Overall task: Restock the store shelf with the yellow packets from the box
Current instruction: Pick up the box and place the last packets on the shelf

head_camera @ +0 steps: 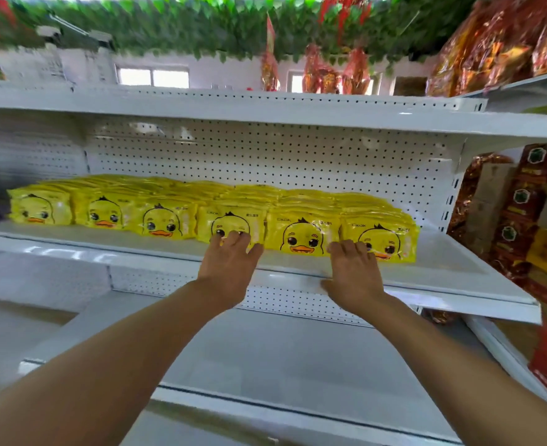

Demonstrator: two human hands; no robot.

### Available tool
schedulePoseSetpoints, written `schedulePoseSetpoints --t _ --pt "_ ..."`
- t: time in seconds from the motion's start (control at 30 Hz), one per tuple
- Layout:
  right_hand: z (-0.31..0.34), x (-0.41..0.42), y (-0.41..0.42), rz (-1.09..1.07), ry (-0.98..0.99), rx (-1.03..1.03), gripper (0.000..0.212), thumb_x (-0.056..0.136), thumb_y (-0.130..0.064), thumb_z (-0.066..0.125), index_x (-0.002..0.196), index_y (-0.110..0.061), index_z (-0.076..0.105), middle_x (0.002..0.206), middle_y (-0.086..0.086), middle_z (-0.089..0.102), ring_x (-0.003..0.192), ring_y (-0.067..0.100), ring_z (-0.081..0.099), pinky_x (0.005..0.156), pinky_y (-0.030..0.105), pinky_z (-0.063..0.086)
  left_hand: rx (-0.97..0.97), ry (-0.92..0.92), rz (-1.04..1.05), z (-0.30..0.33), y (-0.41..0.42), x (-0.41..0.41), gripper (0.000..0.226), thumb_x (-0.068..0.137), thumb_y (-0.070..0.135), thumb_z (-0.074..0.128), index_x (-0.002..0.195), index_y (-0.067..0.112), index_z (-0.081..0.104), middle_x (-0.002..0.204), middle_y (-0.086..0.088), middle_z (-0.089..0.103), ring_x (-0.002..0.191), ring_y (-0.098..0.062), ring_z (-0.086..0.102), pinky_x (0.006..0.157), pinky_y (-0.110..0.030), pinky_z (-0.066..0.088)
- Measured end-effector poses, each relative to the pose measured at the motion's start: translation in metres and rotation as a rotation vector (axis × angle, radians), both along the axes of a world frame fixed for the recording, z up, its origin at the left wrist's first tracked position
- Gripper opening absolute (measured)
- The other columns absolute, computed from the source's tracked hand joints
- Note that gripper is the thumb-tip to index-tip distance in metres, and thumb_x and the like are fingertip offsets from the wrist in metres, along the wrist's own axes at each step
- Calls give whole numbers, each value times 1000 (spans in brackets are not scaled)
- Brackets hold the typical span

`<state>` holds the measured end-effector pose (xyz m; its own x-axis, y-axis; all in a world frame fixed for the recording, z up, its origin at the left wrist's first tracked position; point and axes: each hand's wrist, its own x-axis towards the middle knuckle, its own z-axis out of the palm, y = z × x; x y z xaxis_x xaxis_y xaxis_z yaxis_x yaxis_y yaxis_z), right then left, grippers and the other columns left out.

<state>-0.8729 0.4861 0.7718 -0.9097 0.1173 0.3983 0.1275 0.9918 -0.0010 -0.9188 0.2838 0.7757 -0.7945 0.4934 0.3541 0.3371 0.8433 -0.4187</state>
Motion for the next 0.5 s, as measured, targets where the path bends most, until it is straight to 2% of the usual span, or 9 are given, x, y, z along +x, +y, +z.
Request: schedulePoseSetpoints --t 0.27,0.5 --pt "-48 30 -153 153 -146 -42 60 85 -38 62 133 -11 37 132 12 40 125 30 33 102 38 33 99 -160 176 -56 -169 68 63 86 27 60 139 22 26 144 -5 31 132 -26 30 109 -43 23" --pt "-136 64 -287 305 -351 -50 63 84 -38 62 135 -13 35 133 11 40 125 29 33 100 36 33 169 -358 365 -141 -315 141 56 87 29 53 138 22 30 141 -5 35 130 -25 34 106 -41 26"
